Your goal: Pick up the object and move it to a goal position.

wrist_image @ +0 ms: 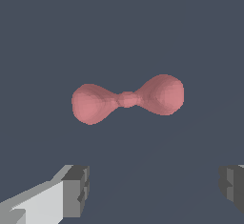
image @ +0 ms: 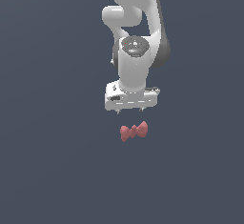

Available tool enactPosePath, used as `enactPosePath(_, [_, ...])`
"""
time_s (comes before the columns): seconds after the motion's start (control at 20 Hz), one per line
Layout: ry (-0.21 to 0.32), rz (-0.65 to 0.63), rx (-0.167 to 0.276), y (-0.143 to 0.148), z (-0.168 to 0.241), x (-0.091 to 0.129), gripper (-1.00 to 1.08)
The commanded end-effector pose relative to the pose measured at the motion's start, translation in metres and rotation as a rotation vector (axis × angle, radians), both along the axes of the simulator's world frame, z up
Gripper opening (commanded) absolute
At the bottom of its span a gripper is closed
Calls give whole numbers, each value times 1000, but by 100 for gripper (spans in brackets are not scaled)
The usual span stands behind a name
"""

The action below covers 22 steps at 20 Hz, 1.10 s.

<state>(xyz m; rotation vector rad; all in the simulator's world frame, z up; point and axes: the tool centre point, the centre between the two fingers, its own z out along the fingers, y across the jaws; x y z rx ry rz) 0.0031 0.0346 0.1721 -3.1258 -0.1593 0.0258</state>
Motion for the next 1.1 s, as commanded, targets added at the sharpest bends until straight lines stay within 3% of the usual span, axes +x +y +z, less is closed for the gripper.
enactPosePath(0.0, [0,0,0,0,0,0,100])
enactPosePath(0.5, [0,-44,0,0,-1,2,100])
enactPosePath(1.05, [3,-230,-1,2,-5,8,100])
